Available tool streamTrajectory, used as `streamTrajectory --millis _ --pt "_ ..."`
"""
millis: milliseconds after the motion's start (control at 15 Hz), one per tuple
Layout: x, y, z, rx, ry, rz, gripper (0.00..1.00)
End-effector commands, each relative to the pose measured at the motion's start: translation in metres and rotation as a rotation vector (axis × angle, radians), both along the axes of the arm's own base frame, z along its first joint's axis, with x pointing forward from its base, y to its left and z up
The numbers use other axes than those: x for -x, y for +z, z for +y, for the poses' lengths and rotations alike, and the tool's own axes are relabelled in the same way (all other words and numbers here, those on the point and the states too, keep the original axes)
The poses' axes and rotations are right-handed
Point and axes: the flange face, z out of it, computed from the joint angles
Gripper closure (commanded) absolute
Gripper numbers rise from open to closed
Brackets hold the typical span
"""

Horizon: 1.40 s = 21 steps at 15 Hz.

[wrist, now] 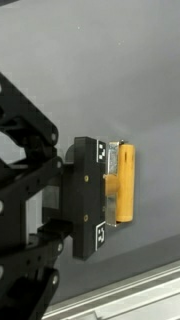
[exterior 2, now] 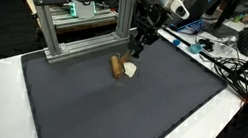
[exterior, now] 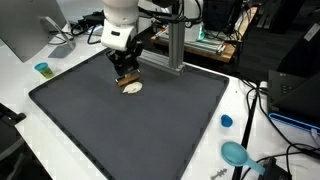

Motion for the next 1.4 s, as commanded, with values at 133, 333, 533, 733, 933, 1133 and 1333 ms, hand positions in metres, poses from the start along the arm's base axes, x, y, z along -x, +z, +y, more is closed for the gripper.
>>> streamTrajectory --millis 133,333,533,733,933,1133,1333 --pt "0.01 0.03 0.013 -0.022 0.012 -0.049 0.78" --pt "0.009 0.034 0.034 -0.021 0.047 -0.067 0.78" --pt "0.002 0.013 0.046 -0.02 0.069 -0.051 0.78" --pt "0.0 -0.015 0.05 -0.051 0.084 -0.001 0.78" --pt "0.002 -0.01 0.066 -0.147 0.146 -0.002 0.78" --pt "0.003 -0.005 0.078 -0.182 0.19 -0.002 0.78" --pt "0.004 -0.011 0.096 -0.228 0.212 0.012 0.78"
